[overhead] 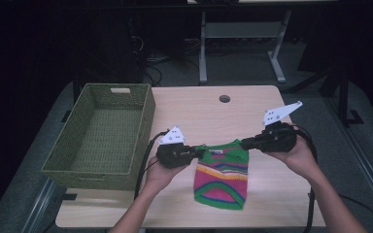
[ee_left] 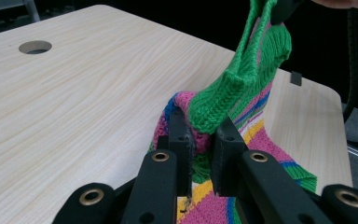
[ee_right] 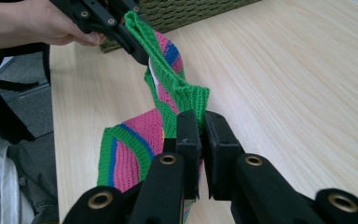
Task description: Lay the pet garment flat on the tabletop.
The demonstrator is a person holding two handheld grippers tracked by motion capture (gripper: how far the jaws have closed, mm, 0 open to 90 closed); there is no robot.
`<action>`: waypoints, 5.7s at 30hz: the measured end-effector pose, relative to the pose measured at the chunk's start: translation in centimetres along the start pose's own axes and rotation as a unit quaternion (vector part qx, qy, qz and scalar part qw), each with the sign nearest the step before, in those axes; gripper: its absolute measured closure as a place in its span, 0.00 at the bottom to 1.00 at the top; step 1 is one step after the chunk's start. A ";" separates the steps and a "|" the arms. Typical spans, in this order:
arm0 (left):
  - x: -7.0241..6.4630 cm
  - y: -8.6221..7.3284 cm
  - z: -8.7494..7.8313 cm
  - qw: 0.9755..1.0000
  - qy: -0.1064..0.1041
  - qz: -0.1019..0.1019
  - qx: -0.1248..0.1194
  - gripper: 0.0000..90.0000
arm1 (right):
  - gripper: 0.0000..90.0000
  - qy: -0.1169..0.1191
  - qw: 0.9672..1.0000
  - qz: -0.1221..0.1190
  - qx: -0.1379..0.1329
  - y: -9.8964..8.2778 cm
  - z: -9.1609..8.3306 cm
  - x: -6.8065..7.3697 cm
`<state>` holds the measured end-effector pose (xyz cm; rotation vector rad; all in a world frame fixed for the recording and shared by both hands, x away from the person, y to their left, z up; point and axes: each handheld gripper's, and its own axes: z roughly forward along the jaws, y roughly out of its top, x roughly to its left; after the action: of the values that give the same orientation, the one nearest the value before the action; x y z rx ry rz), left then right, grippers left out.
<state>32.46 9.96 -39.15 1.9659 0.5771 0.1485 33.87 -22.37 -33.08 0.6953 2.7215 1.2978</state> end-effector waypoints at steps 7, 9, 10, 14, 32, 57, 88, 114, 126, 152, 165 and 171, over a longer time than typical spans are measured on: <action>0.4 0.2 0.2 1.000 0.014 -0.008 0.002 0.90 | 0.94 -0.008 1.000 -0.001 0.005 0.5 0.5 -0.8; 0.7 0.2 0.2 1.000 0.014 -0.013 0.002 0.90 | 0.94 -0.013 1.000 0.000 0.007 0.6 0.7 -1.0; 0.7 0.1 0.3 1.000 0.015 -0.016 0.003 0.90 | 0.94 -0.014 1.000 0.000 0.008 0.7 0.8 -1.2; 1.2 0.0 0.5 1.000 0.015 -0.024 0.002 0.89 | 0.94 -0.018 1.000 0.002 0.011 0.9 1.0 -1.4; 3.0 -0.4 1.5 0.997 0.044 -0.069 -0.005 0.86 | 0.93 -0.037 0.999 0.024 0.012 1.5 2.4 -3.5; 6.9 -1.5 4.2 0.982 0.131 -0.127 0.045 0.48 | 0.92 -0.040 0.996 0.074 0.026 -1.2 4.9 -5.9; 3.5 -1.9 2.0 0.992 0.078 -0.095 0.018 0.41 | 0.62 0.015 0.989 0.146 -0.025 -6.5 2.9 -6.9; 1.3 -3.0 0.7 0.995 0.050 -0.088 0.017 0.33 | 0.57 0.017 0.989 0.145 -0.017 -8.8 2.3 -5.7; 0.8 -4.1 -0.2 0.994 0.051 -0.093 0.017 0.31 | 0.53 0.013 0.989 0.146 -0.007 -10.0 2.0 -4.8; -0.4 -5.9 -1.0 0.994 0.051 -0.091 0.033 0.27 | 0.50 -0.005 0.991 0.135 -0.004 -12.4 1.1 -2.2; -1.2 -6.9 -1.6 0.994 0.052 -0.090 0.036 0.26 | 0.45 -0.015 0.990 0.137 -0.016 -13.8 0.6 -1.2; -1.6 -7.2 -1.7 0.994 0.051 -0.091 0.038 0.26 | 0.42 -0.022 0.990 0.139 -0.020 -14.2 0.3 -0.8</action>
<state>28.11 13.16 -44.41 1.9758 0.8360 0.1158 29.34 -30.26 -44.08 1.1168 2.6270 1.3638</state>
